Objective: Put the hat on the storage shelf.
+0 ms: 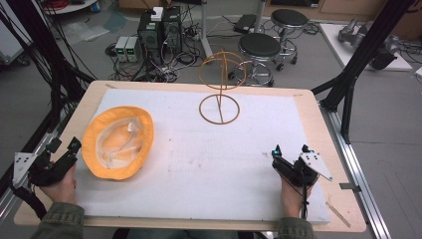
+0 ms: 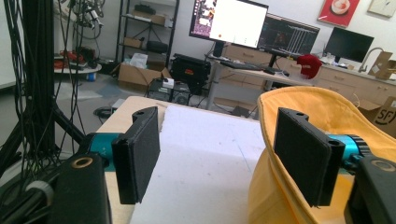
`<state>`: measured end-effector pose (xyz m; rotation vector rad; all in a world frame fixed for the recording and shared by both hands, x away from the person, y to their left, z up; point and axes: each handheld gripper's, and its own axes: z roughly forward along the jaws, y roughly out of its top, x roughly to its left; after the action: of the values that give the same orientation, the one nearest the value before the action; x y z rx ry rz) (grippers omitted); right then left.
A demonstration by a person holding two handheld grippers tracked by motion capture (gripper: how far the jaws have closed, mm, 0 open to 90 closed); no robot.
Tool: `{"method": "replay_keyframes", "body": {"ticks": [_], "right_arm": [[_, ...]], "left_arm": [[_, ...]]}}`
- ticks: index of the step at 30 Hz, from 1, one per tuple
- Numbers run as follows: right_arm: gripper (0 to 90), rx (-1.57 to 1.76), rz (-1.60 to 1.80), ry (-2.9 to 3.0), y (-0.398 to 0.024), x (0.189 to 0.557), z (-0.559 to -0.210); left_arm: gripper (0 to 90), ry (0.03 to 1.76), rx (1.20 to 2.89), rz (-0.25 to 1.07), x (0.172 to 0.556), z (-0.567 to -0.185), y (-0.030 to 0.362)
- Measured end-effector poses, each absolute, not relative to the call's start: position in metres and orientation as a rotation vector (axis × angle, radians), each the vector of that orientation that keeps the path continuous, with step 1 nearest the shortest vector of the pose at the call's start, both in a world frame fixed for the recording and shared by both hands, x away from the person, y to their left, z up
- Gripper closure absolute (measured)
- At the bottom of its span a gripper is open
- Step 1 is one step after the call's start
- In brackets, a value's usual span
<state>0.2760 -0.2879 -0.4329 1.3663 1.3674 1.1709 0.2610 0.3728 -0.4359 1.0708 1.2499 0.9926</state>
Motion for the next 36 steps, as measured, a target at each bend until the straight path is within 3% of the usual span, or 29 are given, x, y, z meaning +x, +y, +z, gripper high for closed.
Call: {"method": "replay_keyframes", "body": {"ticks": [36], "right_arm": [[8.8, 1.374, 1.177, 1.333, -0.29, 0.274, -0.432]], "left_arm": [[30.1, 1.216, 1.076, 0.989, 0.273, -0.42, 0.37]]}}
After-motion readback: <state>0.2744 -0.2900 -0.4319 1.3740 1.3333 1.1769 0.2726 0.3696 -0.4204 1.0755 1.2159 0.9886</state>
